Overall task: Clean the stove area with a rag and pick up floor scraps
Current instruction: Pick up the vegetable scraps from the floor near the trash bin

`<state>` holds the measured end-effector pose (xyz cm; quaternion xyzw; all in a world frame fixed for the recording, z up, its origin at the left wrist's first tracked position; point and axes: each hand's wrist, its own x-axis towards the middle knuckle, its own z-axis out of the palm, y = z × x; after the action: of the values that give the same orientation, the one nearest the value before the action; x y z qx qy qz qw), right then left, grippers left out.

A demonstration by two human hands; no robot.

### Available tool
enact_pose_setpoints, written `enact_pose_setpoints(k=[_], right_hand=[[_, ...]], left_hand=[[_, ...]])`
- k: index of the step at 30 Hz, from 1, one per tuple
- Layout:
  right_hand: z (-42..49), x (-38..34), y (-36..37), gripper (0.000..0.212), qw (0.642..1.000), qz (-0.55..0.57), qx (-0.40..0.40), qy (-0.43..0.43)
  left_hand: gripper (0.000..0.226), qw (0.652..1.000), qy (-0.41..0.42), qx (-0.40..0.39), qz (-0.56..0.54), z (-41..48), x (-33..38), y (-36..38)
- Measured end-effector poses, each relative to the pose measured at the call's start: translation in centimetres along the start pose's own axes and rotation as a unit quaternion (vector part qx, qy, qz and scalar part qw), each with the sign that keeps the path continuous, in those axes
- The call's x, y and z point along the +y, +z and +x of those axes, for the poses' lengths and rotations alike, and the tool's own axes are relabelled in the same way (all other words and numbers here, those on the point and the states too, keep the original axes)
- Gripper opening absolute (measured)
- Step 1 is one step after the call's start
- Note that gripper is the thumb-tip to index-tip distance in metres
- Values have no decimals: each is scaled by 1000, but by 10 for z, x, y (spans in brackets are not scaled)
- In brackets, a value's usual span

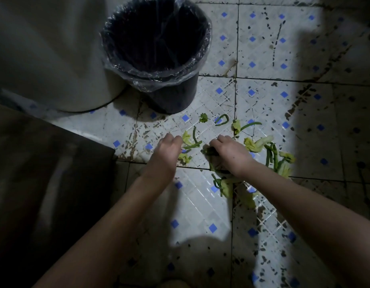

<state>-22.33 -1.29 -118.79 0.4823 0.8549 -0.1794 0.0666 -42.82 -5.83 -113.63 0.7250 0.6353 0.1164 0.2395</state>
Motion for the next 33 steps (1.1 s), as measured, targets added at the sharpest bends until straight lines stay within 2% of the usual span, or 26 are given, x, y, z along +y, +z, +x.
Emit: enact_pose_setpoints(k=[4, 6, 10, 14, 21, 26, 33], right_hand=[[-2, -2, -6, 39, 998, 35, -27, 53], [-3, -6, -6, 41, 998, 30, -49, 41], [-7, -13, -10, 39, 997, 16, -70, 22], [-11, -18, -28, 36, 999, 22, -23, 18], [-5, -19, -99, 29, 992, 52, 115, 15], [2, -17, -149, 28, 985, 63, 161, 16], [19, -16, -195, 18, 977, 60, 206, 6]], left_hand=[[23, 999, -30, -3, 18, 2, 10, -11], [26, 997, -60, -2, 45, 3, 17, -15], [20, 997, -56, -4, 58, -1, 26, -30], [13, 998, -25, 13, 63, -4, 32, -53], [23, 994, -1, 49, 102, 20, 51, -98], [30, 986, 15, 78, 146, 40, 63, -133], [10, 972, 26, 143, 183, 79, 72, -190]])
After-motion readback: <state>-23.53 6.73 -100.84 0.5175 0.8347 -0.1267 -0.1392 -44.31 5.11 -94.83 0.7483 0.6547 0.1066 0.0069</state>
